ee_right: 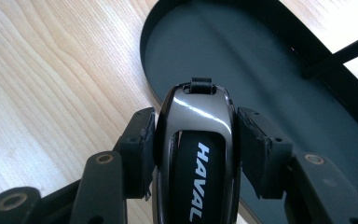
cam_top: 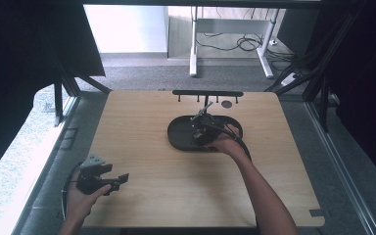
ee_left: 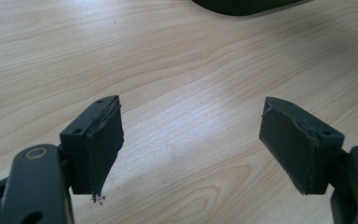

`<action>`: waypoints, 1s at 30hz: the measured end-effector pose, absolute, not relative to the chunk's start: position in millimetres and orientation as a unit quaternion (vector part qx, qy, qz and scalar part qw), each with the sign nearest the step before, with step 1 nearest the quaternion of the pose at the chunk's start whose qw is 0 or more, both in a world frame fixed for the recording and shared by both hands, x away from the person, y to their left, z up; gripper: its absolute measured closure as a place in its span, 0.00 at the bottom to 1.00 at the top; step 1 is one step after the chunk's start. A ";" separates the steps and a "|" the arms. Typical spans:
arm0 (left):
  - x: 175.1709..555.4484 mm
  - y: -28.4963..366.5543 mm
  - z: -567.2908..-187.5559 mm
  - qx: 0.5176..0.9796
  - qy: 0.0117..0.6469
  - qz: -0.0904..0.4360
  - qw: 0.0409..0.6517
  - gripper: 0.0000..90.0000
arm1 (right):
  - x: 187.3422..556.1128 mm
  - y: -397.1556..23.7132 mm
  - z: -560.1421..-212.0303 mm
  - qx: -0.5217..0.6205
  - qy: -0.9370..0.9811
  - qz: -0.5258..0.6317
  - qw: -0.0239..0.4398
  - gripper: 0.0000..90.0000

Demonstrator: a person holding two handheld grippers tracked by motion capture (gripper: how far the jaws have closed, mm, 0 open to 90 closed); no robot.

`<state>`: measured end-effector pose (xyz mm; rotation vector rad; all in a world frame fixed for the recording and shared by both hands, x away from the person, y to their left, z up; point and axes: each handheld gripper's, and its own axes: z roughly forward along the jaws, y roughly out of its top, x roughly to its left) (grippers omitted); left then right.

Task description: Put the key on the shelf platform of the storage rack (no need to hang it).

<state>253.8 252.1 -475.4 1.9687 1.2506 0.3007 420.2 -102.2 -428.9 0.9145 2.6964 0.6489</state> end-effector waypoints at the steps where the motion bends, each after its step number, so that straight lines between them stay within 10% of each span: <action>1: 253.8 252.3 -475.3 0.773 0.491 0.118 0.385 0.24 | 421.1 -102.3 -429.8 0.313 0.917 0.220 0.111 0.55; 30: 254.2 254.3 -475.8 0.772 0.493 0.118 0.384 0.24 | 457.5 -103.2 -464.5 0.340 0.912 0.199 0.110 0.55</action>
